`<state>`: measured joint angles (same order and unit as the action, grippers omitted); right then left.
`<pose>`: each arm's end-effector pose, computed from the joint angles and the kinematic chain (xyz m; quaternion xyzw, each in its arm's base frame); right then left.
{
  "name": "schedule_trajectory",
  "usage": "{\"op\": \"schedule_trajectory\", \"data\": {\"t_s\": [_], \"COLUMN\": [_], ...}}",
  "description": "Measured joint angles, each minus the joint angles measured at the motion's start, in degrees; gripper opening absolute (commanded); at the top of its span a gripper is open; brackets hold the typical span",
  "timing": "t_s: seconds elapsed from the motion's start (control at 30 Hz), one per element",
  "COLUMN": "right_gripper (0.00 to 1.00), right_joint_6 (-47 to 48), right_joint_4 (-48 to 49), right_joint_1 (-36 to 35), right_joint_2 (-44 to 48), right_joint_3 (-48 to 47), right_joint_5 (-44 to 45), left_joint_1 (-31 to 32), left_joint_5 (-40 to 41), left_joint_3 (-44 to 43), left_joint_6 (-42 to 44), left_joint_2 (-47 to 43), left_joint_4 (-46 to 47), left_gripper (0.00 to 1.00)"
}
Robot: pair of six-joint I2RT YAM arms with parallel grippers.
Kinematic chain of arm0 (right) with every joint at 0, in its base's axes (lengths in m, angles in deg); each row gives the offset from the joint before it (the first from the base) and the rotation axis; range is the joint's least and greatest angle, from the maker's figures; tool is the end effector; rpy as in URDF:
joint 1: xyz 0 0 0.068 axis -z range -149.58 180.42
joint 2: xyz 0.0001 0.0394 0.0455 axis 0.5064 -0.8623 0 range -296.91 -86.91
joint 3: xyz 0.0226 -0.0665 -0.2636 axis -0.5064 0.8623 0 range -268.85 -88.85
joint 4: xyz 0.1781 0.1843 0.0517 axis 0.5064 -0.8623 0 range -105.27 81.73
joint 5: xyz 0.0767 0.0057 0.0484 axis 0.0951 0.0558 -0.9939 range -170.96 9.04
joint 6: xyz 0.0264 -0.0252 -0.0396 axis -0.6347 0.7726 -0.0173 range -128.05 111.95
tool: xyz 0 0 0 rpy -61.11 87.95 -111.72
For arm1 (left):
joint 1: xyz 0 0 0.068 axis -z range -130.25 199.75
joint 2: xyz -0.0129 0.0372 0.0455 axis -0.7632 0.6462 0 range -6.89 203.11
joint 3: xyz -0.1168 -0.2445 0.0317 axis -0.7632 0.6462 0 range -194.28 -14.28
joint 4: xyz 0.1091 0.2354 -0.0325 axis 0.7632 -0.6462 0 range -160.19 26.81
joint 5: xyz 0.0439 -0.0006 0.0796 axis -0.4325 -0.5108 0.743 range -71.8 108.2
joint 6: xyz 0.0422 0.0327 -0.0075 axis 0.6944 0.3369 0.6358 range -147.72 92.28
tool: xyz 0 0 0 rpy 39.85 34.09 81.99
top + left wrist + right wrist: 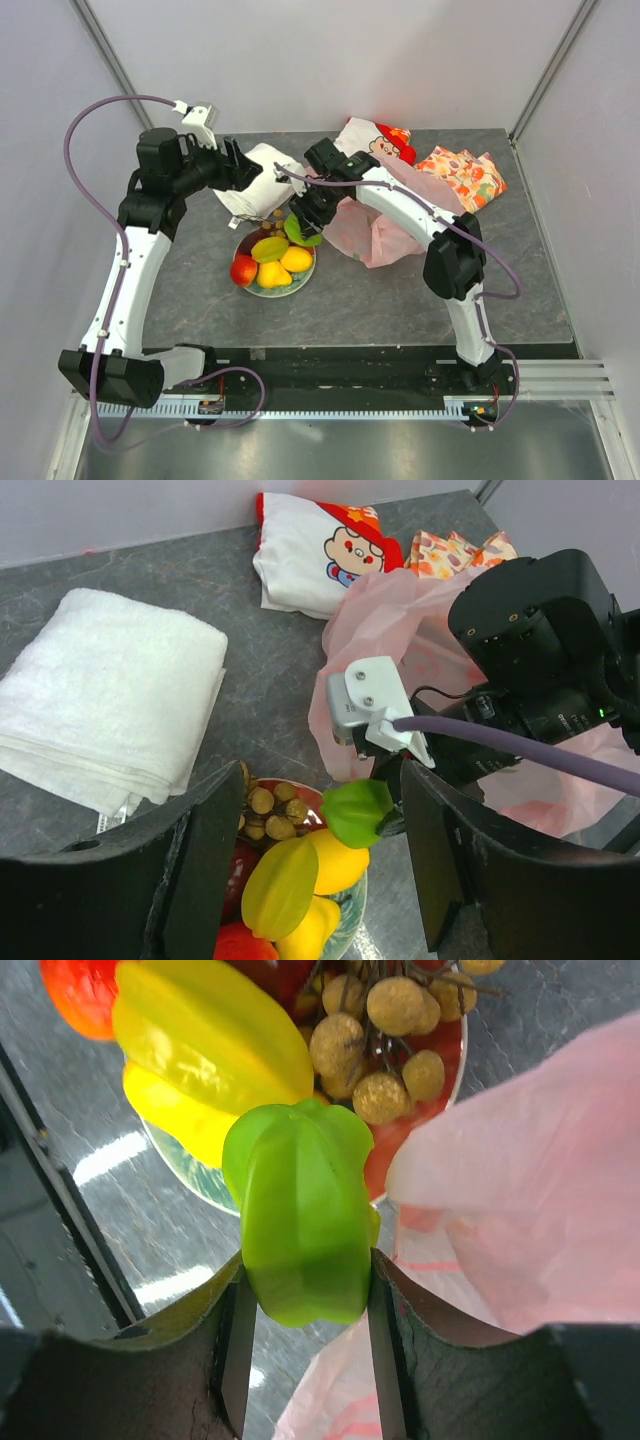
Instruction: Take the fake fruits out of the plastic bag
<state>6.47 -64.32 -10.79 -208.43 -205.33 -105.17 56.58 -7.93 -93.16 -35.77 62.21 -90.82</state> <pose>0.3356 0.3132 0.2837 -0.4888 0.8126 0.2539 0.1906 0.2543 -0.0462 0.4284 0.1247 0.7887 -0.2555 0.5451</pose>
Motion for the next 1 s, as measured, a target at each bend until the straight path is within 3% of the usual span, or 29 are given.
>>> {"op": "schedule_trajectory", "data": {"t_s": [0.3,0.8,1.0], "right_gripper": [0.39,0.44,0.52], "right_joint_6": [-6.5,-10.3,-11.5], "right_joint_4": [2.6,3.8,4.2], "right_joint_1": [-0.1,5.6,5.7], "right_joint_2": [-3.9,-10.4,-11.8], "right_joint_3": [-2.7,-2.6,-2.0], "right_joint_5": [-2.9,-6.0,-8.8], "left_joint_1": [-0.1,-0.1,-0.1], "left_joint_5": [0.0,0.0,0.0], "left_joint_3": [0.0,-0.9,-1.5], "left_joint_6": [0.0,0.0,0.0], "left_joint_2": [4.0,9.0,10.3], "left_joint_4": [0.0,0.0,0.0], "left_gripper": [0.7,0.7,0.7]}}
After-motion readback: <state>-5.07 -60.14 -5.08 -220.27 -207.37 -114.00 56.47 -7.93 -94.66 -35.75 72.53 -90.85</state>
